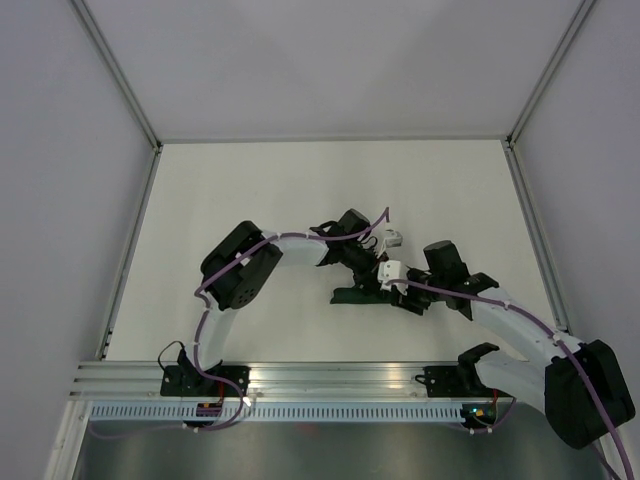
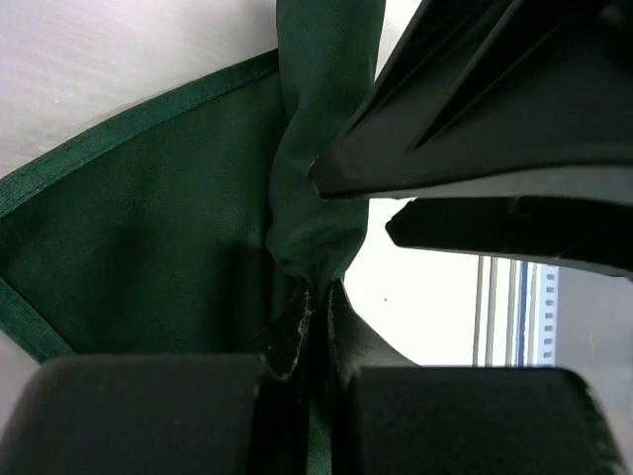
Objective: Fold the napkin, place the utensils inside, and roll it up
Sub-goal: Roll the napkin with the utensil
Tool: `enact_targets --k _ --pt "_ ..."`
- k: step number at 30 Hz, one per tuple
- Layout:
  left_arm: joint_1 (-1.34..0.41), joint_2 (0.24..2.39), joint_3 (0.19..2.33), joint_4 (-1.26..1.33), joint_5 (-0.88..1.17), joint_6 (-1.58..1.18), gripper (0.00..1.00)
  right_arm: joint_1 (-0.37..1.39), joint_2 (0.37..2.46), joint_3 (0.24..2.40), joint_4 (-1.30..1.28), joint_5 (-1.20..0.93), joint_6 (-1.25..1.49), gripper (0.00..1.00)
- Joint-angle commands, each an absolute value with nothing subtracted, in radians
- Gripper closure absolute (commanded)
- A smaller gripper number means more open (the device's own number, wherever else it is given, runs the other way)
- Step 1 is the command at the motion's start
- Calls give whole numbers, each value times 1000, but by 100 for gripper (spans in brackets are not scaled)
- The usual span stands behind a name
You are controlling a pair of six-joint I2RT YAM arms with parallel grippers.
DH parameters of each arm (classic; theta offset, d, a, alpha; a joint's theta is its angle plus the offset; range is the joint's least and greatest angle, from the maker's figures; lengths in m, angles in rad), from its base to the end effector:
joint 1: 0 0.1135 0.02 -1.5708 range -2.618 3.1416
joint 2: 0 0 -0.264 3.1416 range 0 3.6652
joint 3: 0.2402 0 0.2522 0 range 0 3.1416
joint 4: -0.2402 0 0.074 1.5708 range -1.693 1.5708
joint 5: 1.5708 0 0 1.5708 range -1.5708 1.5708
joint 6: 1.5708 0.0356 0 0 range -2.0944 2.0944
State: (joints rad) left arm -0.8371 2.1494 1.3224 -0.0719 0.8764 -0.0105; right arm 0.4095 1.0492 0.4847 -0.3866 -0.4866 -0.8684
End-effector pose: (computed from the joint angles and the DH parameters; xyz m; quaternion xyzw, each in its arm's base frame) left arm 0.2707 -0.3411 0.1191 0.4715 0.7267 -0.4879 0.1074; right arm 0.1665 0.0904 0.1762 -0.6102 0.6982 0.1561 0.3404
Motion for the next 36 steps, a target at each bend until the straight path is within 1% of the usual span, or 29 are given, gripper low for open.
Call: enact_targets --k 1,6,9,11,12,13,14,17,19,23,24,27,36 --pt "-850 2278 1261 -279 695 11 97 439 1052 453 -316 -433 -896 41" --pt "-848 2279 1278 -282 701 -25 95 471 1084 429 -272 -390 -900 41" --pt "-848 2276 1282 -287 701 -29 91 474 1095 434 -268 -388 -900 46" --pt "-848 2275 1287 -298 707 -29 87 477 1114 442 -285 -390 -910 52" --pt "-847 2273 1293 -304 710 -29 86 476 1121 454 -294 -393 -914 58" --pt "-845 2273 1296 -313 727 -29 83 476 1135 459 -307 -391 -919 61" --pt "-844 2272 1301 -313 732 -34 81 476 1141 468 -313 -391 -919 67" --pt "-836 2266 1310 -311 744 -57 75 477 1176 483 -328 -406 -917 76" --pt "-824 2261 1316 -310 744 -78 71 477 1219 508 -337 -425 -911 79" --pt "-796 2218 1315 -284 755 -113 67 476 1310 575 -362 -452 -908 88" --pt "-786 2206 1312 -278 758 -127 64 477 1325 583 -367 -457 -908 89" --pt "-764 2166 1305 -256 772 -144 62 476 1382 607 -379 -472 -911 91" --pt "-686 2082 1276 -244 795 -126 60 477 1457 652 -428 -474 -928 96"
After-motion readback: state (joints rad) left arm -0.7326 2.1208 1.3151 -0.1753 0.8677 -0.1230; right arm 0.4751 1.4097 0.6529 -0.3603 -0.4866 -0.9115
